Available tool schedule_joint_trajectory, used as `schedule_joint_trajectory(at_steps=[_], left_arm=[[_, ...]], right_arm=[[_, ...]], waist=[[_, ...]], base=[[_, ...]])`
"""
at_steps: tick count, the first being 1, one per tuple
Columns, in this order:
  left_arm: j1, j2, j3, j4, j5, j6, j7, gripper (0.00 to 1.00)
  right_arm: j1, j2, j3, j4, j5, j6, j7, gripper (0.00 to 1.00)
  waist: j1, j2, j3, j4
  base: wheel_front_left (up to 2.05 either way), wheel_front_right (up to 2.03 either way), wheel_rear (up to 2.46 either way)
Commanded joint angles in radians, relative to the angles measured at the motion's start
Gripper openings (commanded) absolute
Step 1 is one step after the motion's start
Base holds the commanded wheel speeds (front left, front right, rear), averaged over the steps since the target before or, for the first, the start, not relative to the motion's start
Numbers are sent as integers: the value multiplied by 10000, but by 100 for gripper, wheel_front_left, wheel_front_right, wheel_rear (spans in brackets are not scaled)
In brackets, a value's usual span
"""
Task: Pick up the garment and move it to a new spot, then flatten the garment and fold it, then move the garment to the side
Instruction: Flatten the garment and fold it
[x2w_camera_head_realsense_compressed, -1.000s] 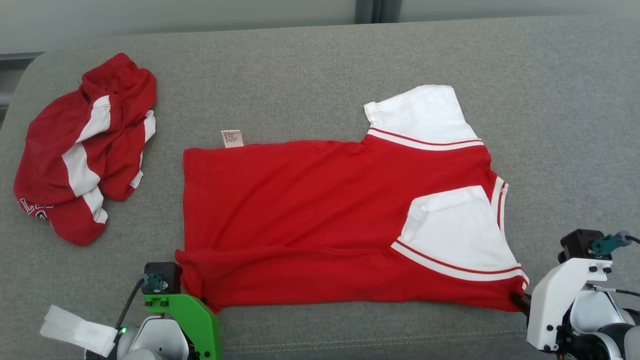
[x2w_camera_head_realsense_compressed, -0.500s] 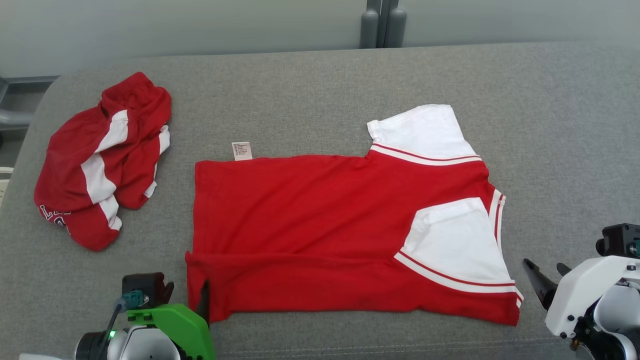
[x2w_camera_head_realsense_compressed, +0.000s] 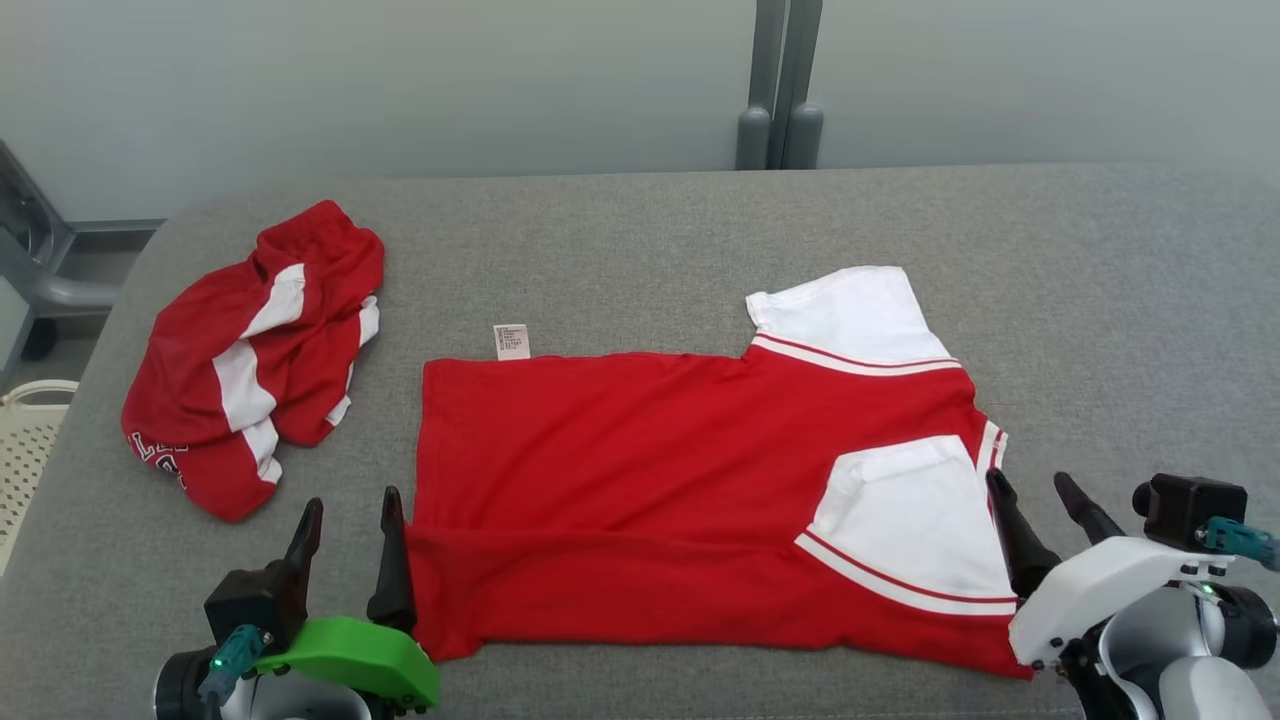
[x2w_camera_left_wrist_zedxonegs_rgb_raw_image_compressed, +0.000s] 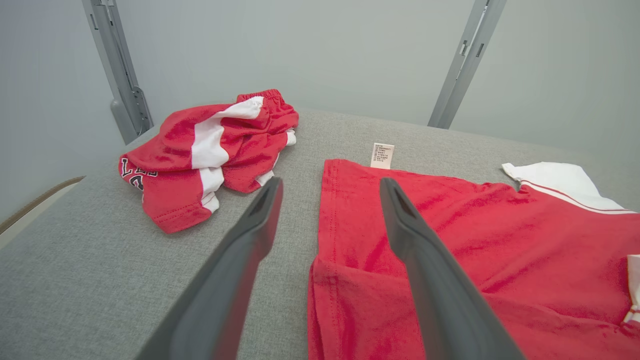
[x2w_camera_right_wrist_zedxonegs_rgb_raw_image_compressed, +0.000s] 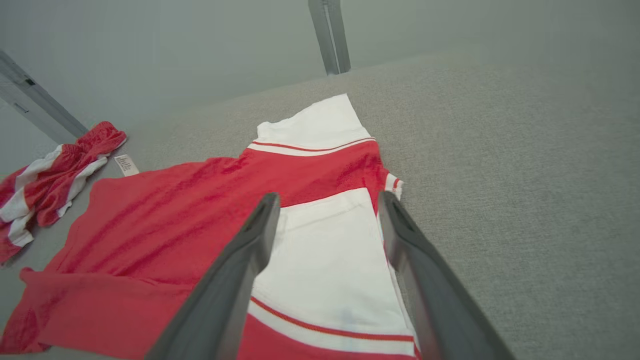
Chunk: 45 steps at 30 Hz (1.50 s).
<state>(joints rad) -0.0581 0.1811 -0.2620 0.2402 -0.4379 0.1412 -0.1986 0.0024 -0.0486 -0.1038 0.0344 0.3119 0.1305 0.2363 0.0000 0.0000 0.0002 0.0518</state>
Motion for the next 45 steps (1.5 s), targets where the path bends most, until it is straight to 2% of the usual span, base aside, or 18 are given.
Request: schedule_joint_trajectory(at_steps=[1,6,10,14,18,25,39,45], left_arm=[[-194,42,5,46,-5,-102,-146,100],[-136,171,-145,112,76,-601,-434,100],[-141,232,-110,122,224,-674,-564,100],[-69,297,-97,151,447,-596,-618,100],[65,408,-196,241,642,-730,-655,100],[262,528,-234,173,763,-836,-674,100],[214,577,-361,157,681,-807,-589,100],[-310,669,-614,404,734,-983,-14,100]], right_arm=[[-225,-39,115,160,-73,4,-393,100],[-653,-44,689,844,-646,2,-1592,100],[-940,-40,788,1546,-775,2,-2227,100],[-1111,-41,534,2134,-1121,2,-2888,100],[-1125,-36,293,2561,-1376,2,-3403,100],[-1245,-31,543,2912,-1626,2,-3823,100],[-1311,-37,912,3225,-1260,2,-3715,100],[-1363,-39,869,3075,-1099,2,-3477,100]], waist=[[0,0,-175,64],[0,0,-338,122],[0,0,-390,197],[0,0,-432,283],[0,0,-489,323],[0,0,-547,239],[0,0,-497,164],[0,0,-383,195]], base=[[0,0,0],[0,0,0],[0,0,0],[0,0,0],[0,0,0],[0,0,0],[0,0,0],[0,0,0]])
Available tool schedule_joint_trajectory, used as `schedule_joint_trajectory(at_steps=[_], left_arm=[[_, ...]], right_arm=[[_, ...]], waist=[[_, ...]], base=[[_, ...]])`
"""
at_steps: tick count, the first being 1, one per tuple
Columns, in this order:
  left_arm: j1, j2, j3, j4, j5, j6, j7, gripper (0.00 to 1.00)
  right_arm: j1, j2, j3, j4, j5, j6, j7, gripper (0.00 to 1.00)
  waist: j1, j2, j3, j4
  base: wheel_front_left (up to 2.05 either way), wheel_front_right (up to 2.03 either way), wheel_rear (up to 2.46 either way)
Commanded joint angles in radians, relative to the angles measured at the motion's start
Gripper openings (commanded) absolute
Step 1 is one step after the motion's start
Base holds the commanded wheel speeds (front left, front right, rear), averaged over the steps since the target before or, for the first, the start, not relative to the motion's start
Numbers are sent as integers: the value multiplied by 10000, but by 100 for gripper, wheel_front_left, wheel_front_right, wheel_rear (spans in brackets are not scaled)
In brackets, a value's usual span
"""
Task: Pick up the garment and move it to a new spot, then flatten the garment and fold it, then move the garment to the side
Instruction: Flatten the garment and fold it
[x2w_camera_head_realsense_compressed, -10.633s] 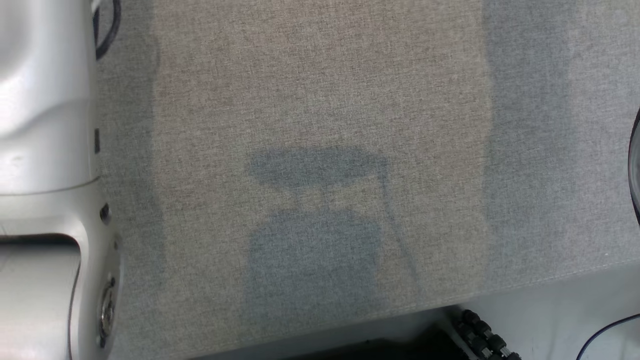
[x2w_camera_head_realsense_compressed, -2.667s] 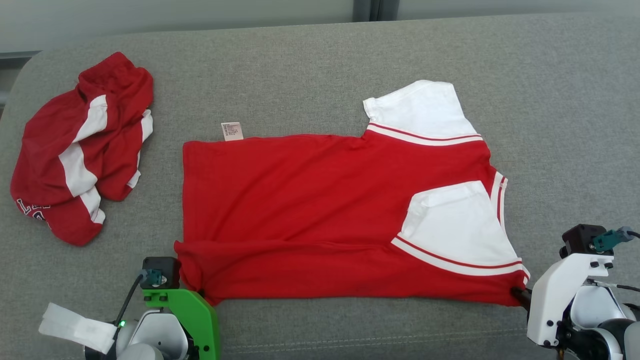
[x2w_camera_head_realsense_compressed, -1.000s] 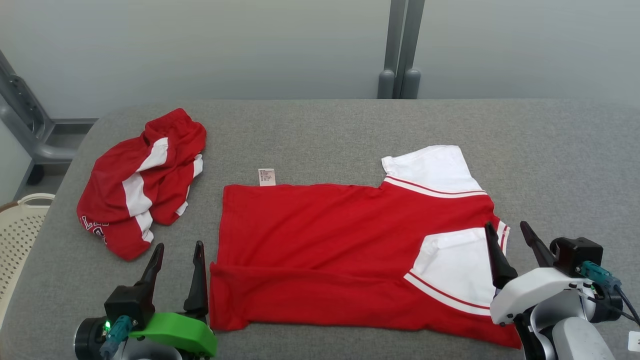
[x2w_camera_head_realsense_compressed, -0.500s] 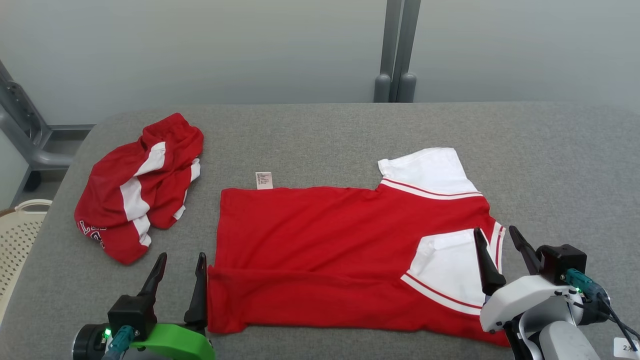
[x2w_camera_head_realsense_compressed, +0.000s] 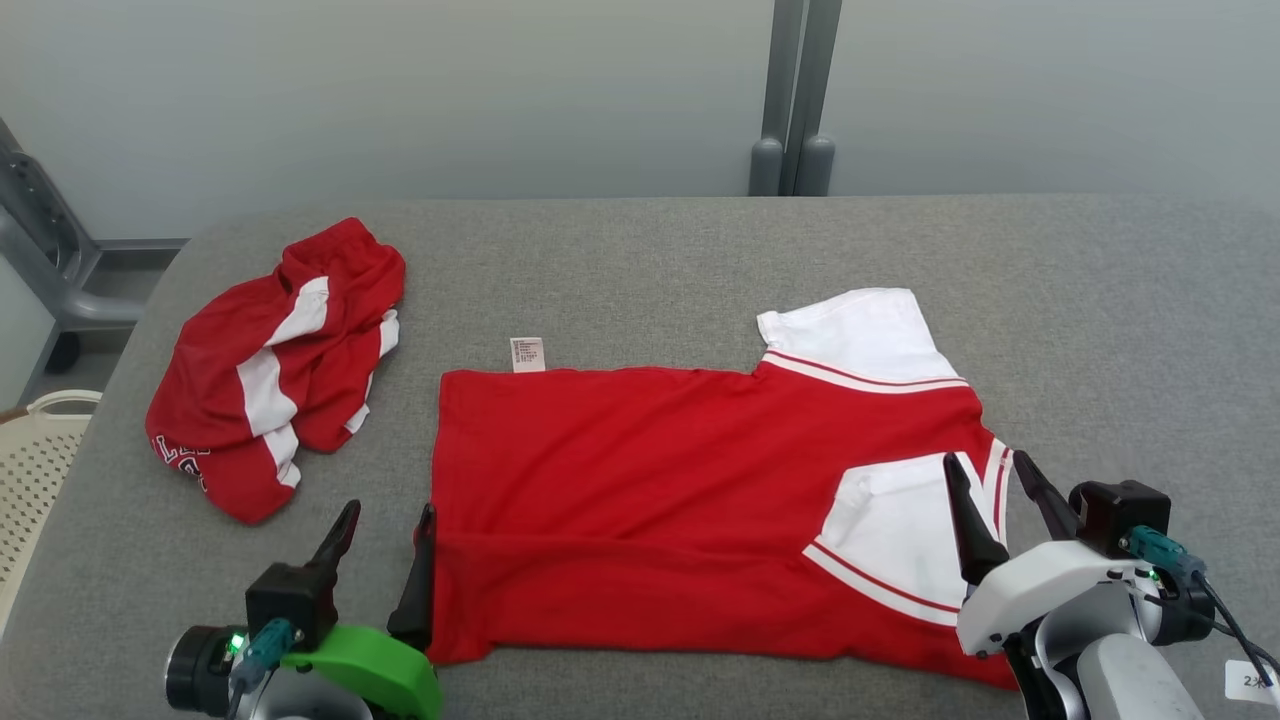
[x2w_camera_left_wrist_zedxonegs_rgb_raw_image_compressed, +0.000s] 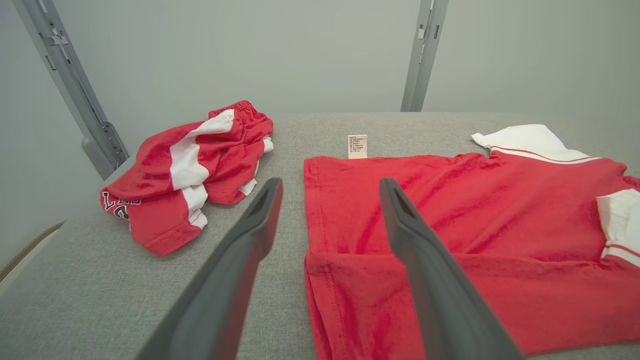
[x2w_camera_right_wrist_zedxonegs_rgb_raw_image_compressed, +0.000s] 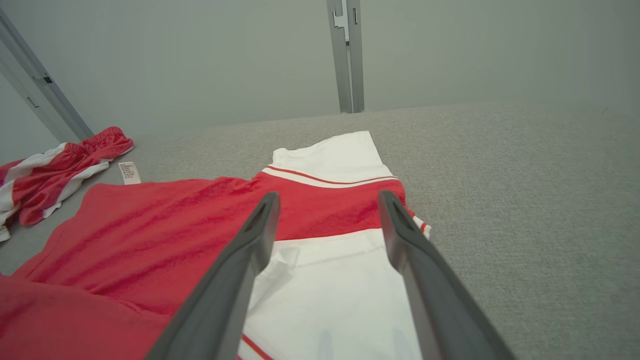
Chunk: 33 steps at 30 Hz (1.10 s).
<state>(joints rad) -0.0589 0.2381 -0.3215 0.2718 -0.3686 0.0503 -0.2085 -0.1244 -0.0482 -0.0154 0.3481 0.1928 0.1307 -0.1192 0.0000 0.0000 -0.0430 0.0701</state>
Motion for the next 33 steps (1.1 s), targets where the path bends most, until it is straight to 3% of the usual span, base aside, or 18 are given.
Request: schedule_joint_trajectory(at_steps=[1,6,11,20,25,33], left_arm=[[-451,120,-102,186,69,-130,263,100],[-1502,209,-327,649,188,-296,1149,100],[-2885,21,-272,1324,-24,-200,2337,100],[-5816,261,-594,2960,110,-369,5398,100],[-7517,443,-777,3489,164,-537,7283,100],[-9053,746,-1109,3983,361,-747,9244,100]], right_arm=[[-143,-43,-36,-120,54,0,142,100],[-566,-40,-142,-413,-11,0,1073,100],[-1536,-44,-239,-963,-443,0,2688,100],[-3699,-41,-72,-2335,-1247,0,4691,100],[-4602,-258,60,-2702,-1169,-1,5770,100],[-5951,-874,53,-2669,-1336,0,7018,100]], waist=[[0,0,92,12],[0,0,504,-98],[0,0,1392,-278],[0,0,3296,-452],[0,0,4215,-477],[0,0,5177,-588]], base=[[0,0,0],[0,0,0],[0,0,0],[0,0,0],[0,0,0],[0,0,0]])
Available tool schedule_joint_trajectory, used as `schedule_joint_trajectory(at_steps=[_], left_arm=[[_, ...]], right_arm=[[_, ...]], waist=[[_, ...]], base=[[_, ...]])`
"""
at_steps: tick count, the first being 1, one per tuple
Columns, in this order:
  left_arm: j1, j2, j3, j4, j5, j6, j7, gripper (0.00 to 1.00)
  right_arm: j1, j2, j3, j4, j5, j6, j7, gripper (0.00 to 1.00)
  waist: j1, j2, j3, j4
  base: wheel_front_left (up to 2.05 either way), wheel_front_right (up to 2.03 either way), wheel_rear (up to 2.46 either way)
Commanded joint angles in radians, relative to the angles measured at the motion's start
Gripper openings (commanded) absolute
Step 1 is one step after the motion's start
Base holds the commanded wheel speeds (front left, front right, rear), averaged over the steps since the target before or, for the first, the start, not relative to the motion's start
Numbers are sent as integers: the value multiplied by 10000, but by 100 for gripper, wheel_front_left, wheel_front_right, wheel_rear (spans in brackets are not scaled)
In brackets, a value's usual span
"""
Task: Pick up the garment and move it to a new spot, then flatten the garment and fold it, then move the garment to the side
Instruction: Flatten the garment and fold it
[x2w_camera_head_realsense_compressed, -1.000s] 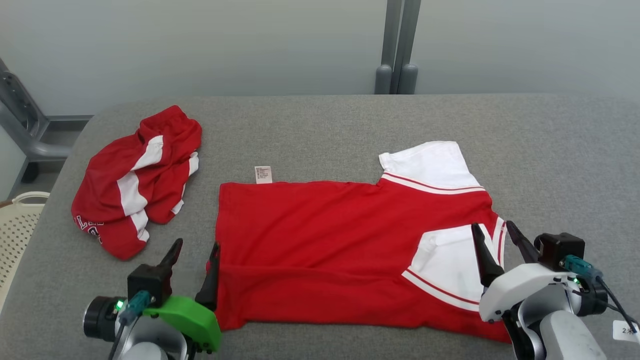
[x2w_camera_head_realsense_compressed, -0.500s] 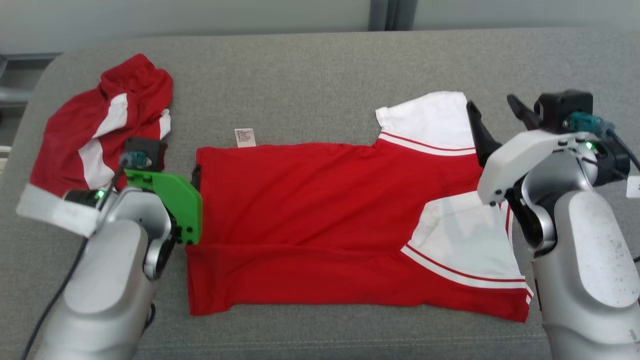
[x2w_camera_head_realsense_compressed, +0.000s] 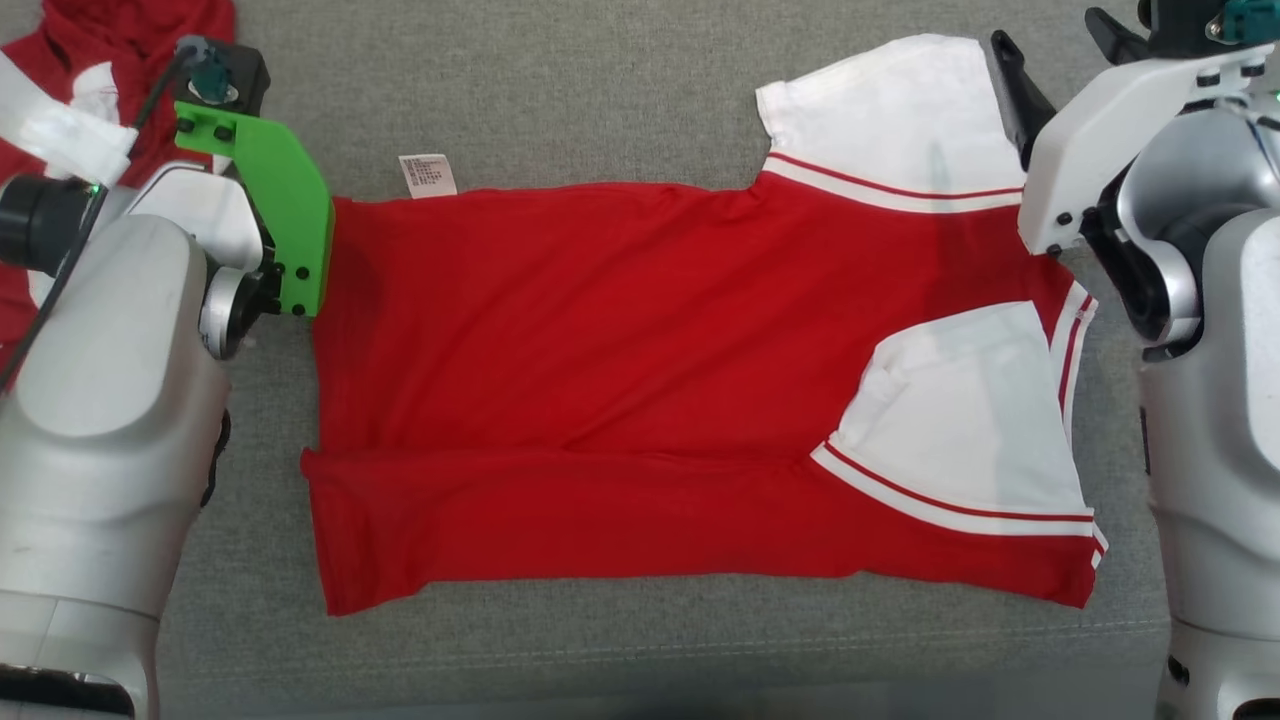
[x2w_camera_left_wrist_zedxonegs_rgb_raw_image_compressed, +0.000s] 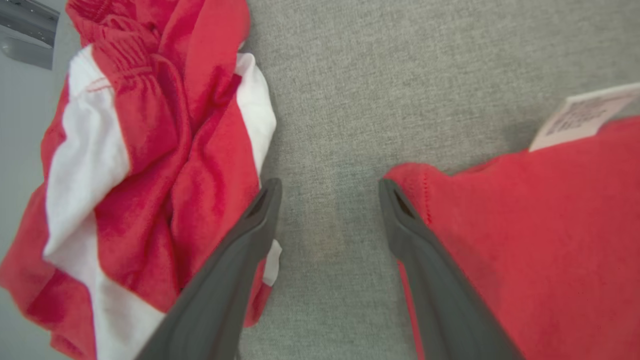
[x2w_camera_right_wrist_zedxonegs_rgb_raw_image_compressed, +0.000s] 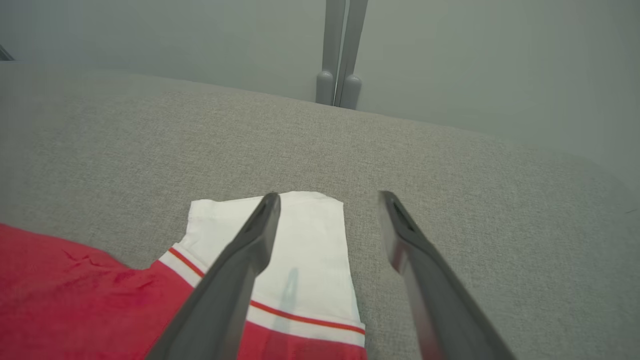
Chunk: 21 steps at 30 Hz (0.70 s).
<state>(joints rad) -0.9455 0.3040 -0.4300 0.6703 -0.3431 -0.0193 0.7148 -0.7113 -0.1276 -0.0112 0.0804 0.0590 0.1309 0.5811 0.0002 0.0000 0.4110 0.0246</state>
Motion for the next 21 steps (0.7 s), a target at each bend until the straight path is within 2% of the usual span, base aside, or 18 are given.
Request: schedule_joint_trajectory(at_steps=[1,8,16,21], left_arm=[[-286,113,-50,15,76,-85,175,100],[-708,55,-21,-102,-328,-310,1012,100],[-875,293,-49,-1010,-370,-91,1647,100],[-438,302,-193,-1343,-605,-271,2303,100]], right_arm=[[-194,-153,25,45,-4,-3,98,100],[-542,-337,16,281,60,-3,100,100],[-274,-209,-11,797,40,-3,-131,100],[-304,-161,50,922,33,-3,-193,100]], waist=[[-2,0,715,-127],[-2,0,936,-33],[-2,0,561,-6],[-2,0,425,-93]], base=[[0,0,0],[0,0,0],[0,0,0],[0,0,0]])
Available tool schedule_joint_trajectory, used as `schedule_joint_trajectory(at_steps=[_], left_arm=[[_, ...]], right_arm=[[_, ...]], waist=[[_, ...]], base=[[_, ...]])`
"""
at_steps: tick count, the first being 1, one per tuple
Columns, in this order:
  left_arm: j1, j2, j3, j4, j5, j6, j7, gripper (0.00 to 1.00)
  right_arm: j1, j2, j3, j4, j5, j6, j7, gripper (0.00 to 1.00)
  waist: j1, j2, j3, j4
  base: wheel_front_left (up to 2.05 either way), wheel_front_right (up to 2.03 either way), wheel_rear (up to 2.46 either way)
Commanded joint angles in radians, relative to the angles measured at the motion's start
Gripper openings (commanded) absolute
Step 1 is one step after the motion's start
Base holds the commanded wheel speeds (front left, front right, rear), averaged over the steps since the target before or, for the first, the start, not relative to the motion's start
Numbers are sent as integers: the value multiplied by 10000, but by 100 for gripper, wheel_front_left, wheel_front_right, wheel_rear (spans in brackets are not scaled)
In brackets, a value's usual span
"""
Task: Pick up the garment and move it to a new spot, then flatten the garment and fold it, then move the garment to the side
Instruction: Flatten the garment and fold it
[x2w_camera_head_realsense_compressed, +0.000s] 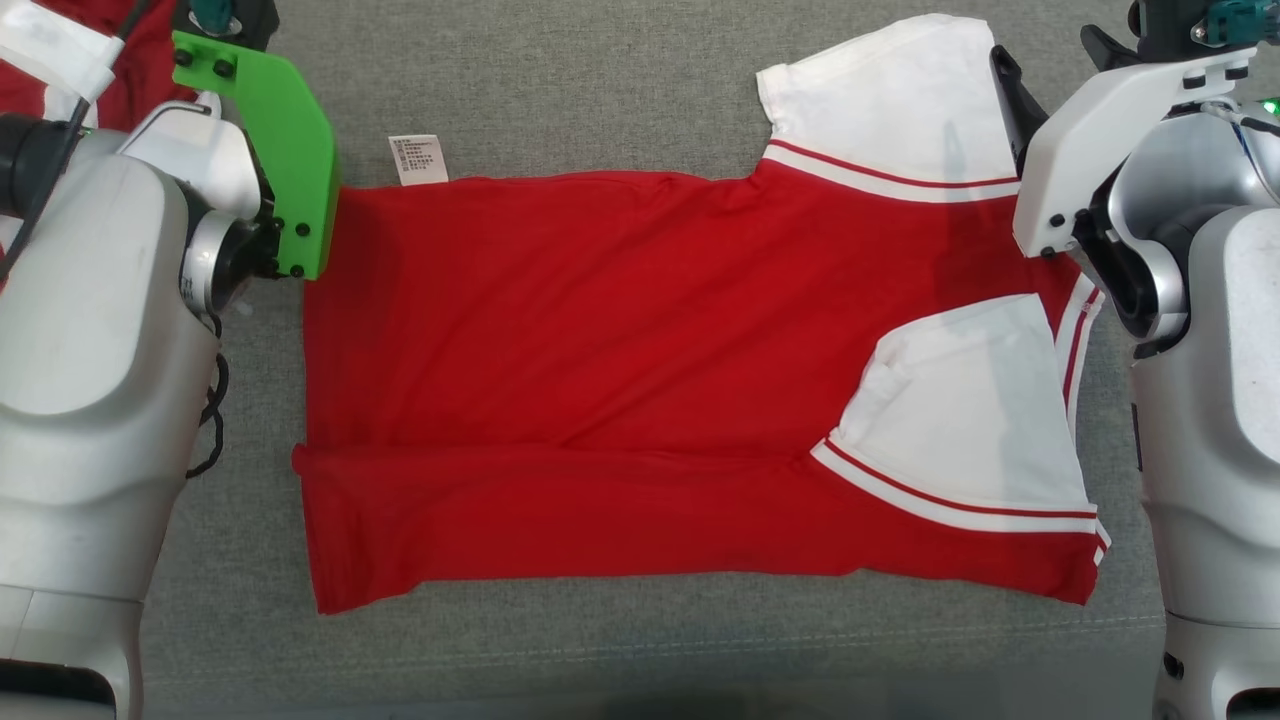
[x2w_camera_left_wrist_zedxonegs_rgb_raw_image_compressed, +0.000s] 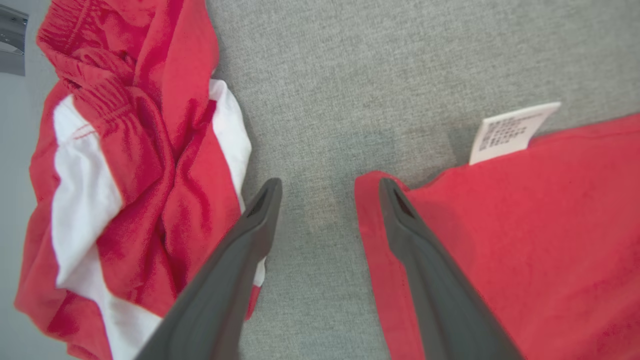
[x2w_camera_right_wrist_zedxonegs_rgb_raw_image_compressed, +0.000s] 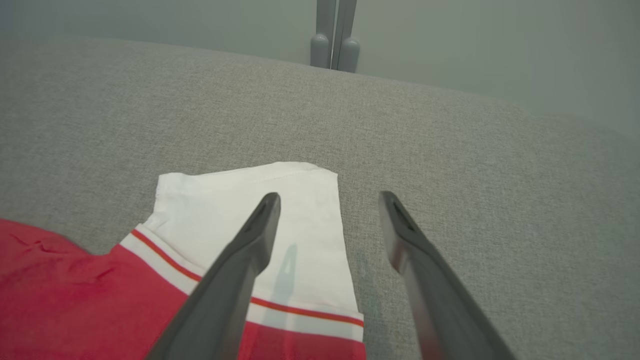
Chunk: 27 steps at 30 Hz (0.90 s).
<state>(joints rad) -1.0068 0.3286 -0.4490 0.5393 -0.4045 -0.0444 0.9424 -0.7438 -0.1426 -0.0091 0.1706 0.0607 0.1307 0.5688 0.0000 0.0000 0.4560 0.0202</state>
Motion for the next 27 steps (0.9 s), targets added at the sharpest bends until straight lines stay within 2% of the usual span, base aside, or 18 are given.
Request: schedule_joint_trajectory(at_steps=[1,14,20,22,23,25,26,27], left_arm=[[227,93,-41,-67,8,-9,111,100],[290,353,-130,-70,-49,127,320,100],[132,420,-174,103,-74,134,422,93],[75,424,-192,145,-93,105,450,85],[56,422,-206,172,-130,58,514,78],[49,410,-227,264,-219,-7,697,52],[67,397,-234,276,-275,-81,746,45],[83,377,-221,268,-346,-102,779,30]], right_arm=[[11,2,54,29,30,-1,-76,100],[-94,4,273,6,116,0,-56,100],[-146,25,339,57,65,-1,-56,100],[-171,53,388,78,62,0,-28,100],[-184,55,417,96,64,-1,-4,100],[-225,33,458,136,75,-1,45,100],[-246,24,490,156,92,-1,76,100],[-265,17,506,167,111,0,93,100]], waist=[[0,0,-19,-84],[0,0,328,-451],[0,0,374,-540],[0,0,382,-564],[0,0,386,-577],[0,0,401,-595],[0,0,408,-599],[0,0,415,-601]], base=[[0,0,0],[0,0,0],[0,0,0],[0,0,0],[0,0,0],[0,0,0],[0,0,0],[0,0,0]])
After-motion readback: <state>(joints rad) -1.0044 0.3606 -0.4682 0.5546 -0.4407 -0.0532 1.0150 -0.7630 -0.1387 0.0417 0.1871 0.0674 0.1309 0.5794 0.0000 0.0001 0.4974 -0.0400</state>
